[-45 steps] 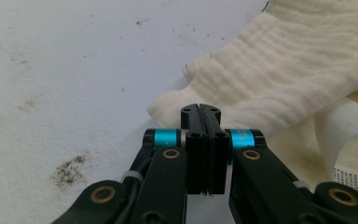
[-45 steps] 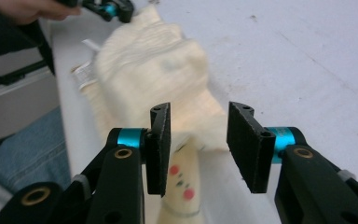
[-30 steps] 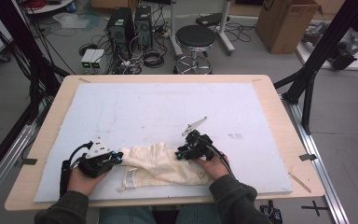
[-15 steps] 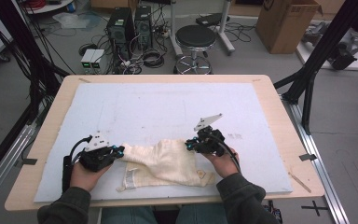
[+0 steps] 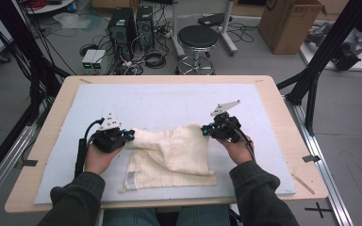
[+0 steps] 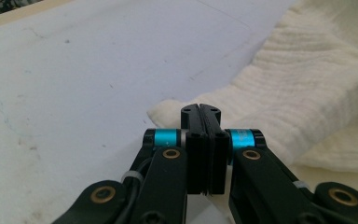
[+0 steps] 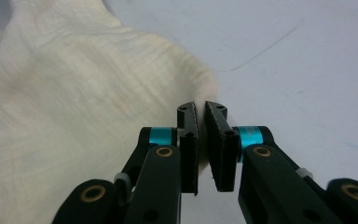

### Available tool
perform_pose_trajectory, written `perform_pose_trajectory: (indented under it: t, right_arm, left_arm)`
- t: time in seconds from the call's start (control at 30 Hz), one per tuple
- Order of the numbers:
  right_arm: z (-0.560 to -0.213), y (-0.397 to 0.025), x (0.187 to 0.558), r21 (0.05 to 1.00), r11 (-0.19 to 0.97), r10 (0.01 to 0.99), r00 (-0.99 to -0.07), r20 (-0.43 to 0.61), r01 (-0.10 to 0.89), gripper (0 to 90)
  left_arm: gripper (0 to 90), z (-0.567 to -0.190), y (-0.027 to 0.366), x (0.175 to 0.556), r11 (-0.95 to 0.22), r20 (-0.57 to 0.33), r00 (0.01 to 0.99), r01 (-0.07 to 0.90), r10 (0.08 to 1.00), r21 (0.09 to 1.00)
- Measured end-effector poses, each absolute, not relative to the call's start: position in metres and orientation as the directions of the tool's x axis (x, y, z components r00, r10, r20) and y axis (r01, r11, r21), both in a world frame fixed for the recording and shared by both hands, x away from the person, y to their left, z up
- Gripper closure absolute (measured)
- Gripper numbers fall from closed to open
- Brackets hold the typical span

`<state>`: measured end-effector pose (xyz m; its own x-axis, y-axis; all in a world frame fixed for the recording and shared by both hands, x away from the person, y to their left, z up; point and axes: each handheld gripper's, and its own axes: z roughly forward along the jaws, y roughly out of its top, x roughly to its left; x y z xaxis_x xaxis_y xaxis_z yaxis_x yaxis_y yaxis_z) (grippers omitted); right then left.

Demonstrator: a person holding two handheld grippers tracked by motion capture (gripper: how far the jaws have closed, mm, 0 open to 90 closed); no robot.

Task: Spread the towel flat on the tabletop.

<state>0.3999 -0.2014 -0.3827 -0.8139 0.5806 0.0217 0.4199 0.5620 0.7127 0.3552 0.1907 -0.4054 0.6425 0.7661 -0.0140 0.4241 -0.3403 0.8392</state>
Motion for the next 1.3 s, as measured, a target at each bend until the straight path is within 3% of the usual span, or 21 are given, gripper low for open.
perform_pose_trajectory:
  t: [0.17,0.2,0.23,0.27,0.33,0.43,0.9,1.3]
  right_arm:
    - [-0.37,-0.207,0.444,0.721,0.555,0.64,-0.766,-0.052,0.415,84.6]
    - [-0.368,-0.208,0.456,0.725,0.542,0.666,-0.743,-0.062,0.425,79.8]
    - [-0.365,-0.207,0.471,0.724,0.524,0.707,-0.703,-0.076,0.448,65.9]
    - [-0.362,-0.207,0.482,0.718,0.51,0.742,-0.664,-0.089,0.474,65.5]
    - [-0.363,-0.209,0.489,0.733,0.468,0.759,-0.649,-0.047,0.494,64.2]
    - [-0.369,-0.207,0.485,0.707,0.502,0.732,-0.68,-0.04,0.499,61.6]
    - [-0.389,-0.215,0.432,0.739,0.456,0.657,-0.748,0.096,0.495,49.9]
    - [-0.375,-0.209,0.389,0.777,0.478,0.584,-0.809,0.068,0.41,47.9]
  left_arm:
    - [88.5,-0.402,0.187,0.406,-0.276,-0.021,0.571,0.429,0.821,0.86]
    - [86.7,-0.401,0.185,0.42,-0.282,0.01,0.539,0.424,0.842,0.861]
    - [78.2,-0.401,0.182,0.432,-0.283,0.024,0.494,0.455,0.869,0.844]
    - [69.3,-0.401,0.183,0.439,-0.264,-0.003,0.479,0.489,0.878,0.832]
    - [67.0,-0.402,0.184,0.44,-0.26,-0.018,0.503,0.476,0.864,0.84]
    - [65.4,-0.406,0.189,0.434,-0.26,-0.032,0.521,0.477,0.853,0.839]
    - [58.9,-0.407,0.196,0.383,-0.256,-0.072,0.601,0.442,0.796,0.86]
    - [52.9,-0.404,0.198,0.333,-0.311,-0.049,0.684,0.393,0.728,0.865]
